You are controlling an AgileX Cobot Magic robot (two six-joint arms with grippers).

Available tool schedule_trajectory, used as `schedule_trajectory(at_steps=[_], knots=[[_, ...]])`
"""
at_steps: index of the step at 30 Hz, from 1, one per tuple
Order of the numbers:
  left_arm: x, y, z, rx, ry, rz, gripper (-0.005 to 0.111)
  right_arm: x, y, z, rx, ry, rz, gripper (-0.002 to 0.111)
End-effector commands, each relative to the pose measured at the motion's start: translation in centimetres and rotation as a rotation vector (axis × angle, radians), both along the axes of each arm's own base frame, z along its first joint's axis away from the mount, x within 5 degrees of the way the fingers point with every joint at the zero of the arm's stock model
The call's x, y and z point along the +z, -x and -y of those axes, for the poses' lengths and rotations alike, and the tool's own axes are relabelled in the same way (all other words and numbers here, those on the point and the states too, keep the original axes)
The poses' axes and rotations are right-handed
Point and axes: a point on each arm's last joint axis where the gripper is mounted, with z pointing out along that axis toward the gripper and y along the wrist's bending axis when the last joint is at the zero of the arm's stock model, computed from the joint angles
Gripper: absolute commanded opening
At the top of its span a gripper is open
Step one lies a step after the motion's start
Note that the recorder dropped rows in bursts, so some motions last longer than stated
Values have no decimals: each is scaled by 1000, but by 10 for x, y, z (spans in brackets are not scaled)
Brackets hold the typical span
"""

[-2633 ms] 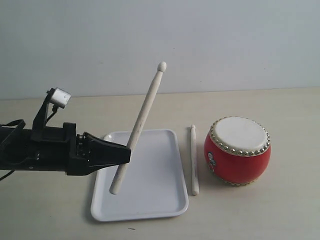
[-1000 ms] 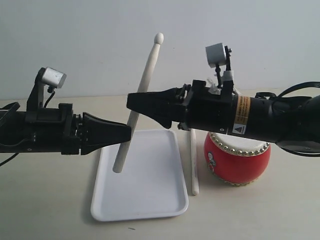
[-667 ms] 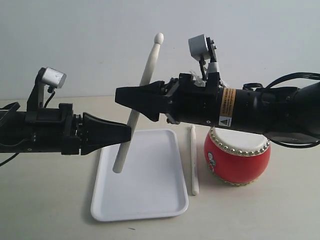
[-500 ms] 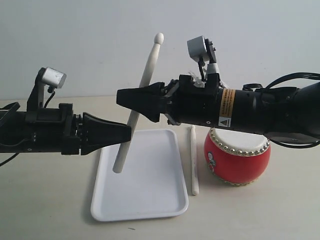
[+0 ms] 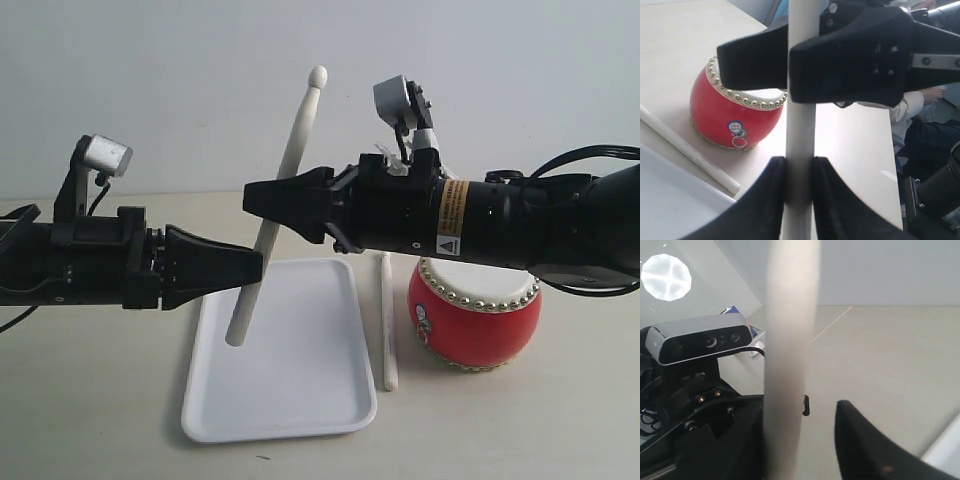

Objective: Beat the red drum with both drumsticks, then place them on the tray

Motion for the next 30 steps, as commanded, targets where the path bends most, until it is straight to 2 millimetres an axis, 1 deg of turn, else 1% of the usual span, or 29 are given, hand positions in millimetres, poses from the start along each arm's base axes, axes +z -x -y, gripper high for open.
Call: schedule_trajectory(at_steps=[1, 3, 4, 8, 9, 11, 13, 14, 16, 19, 23, 25, 29, 30], knots=[[4, -1, 0, 6, 21, 3, 0, 3, -1, -1, 1, -8, 3, 19], [4, -1, 0, 6, 21, 3, 0, 3, -1, -1, 1, -8, 3, 4], [4, -1, 0, 5, 22, 3, 0, 3, -1, -1, 1, -8, 3, -1], [4, -1, 0, 5, 22, 3, 0, 3, 0, -1, 3, -10, 4, 0], [4, -1, 0, 5, 22, 3, 4, 3, 0, -1, 3, -10, 4, 0], [4, -1, 0, 5, 22, 3, 17, 3, 0, -1, 2, -13, -4, 0], [4, -1, 1, 4, 23, 3, 36, 3, 0, -1, 2, -14, -6, 0], [4, -1, 1, 4, 23, 2, 56, 5, -1, -2, 17, -11, -5, 0], [4, -1, 1, 5, 24, 0, 67, 12, -3, -6, 60, -4, -9, 0], [3, 0, 0, -3, 11, -3, 67, 21, -6, -9, 79, -22, -7, 0], [2, -1, 0, 5, 6, -6, 67, 22, -3, -12, 142, 17, -9, 0], [3, -1, 0, 0, 12, -6, 63, 22, -3, -12, 144, 19, -8, 0], [6, 2, 1, -35, 48, -6, 51, 23, -3, -12, 153, 14, -6, 0], [6, 2, 1, -35, 48, -6, 50, 23, -2, -12, 160, 9, -3, 0]])
